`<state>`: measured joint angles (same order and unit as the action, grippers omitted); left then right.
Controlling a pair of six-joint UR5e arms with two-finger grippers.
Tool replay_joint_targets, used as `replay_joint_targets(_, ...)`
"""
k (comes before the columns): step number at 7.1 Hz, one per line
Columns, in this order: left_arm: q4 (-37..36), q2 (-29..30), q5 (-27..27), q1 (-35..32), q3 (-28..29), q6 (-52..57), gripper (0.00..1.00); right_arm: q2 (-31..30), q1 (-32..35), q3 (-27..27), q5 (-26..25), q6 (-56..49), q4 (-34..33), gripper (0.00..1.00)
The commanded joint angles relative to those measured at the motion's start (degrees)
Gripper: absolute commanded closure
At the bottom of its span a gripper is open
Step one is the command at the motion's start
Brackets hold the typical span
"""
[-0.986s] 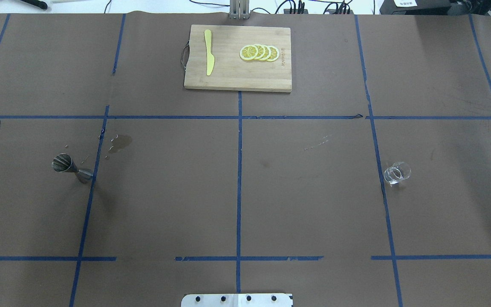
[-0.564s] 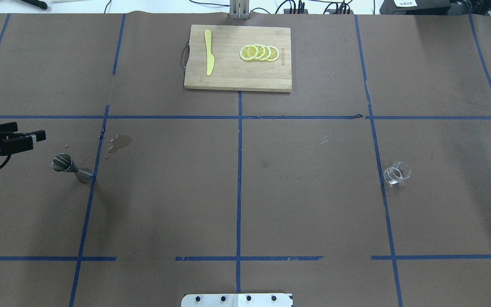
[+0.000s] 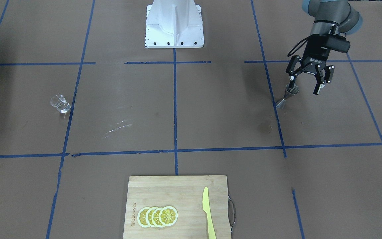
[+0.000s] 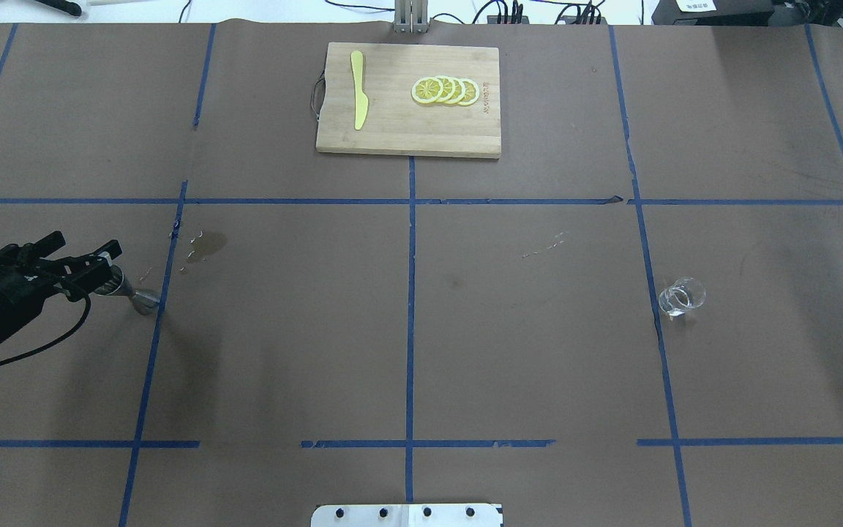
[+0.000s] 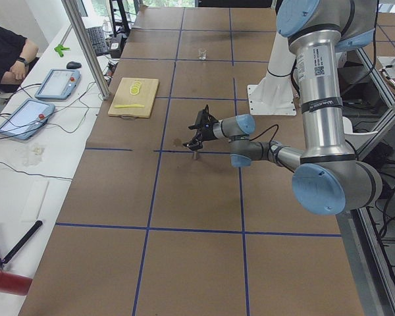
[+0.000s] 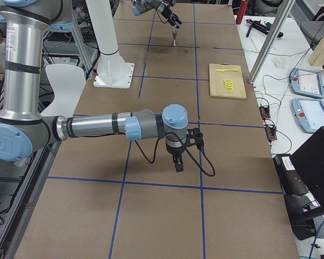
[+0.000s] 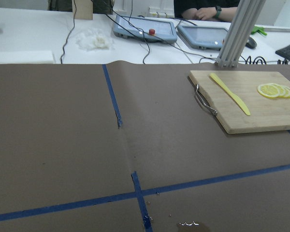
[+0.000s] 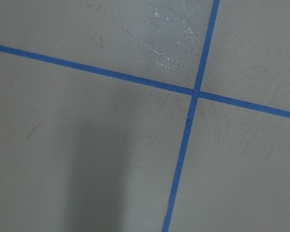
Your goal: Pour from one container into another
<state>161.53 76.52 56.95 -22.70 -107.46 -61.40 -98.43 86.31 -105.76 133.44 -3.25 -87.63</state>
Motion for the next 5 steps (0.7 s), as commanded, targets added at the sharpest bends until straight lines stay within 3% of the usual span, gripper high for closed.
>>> replay_joint_targets(1, 0.1, -0.06, -12.7, 7.3, 3.46, -4.31, 0.0, 0.08, 0.0, 0.03, -0.02, 0.0, 0.0, 0.0)
replay_joint_targets(2, 0.19, 0.03, -16.65, 9.84, 4.96, -5.99, 0.0, 0.09, 0.0, -0.06, 0.07, 0.0, 0.0, 0.0)
replay_joint_targets(5, 0.19, 1.34, -19.94, 12.5, 6.72, -7.68, 0.0, 0.08, 0.0, -0.06, 0.07, 0.0, 0.0, 0.0)
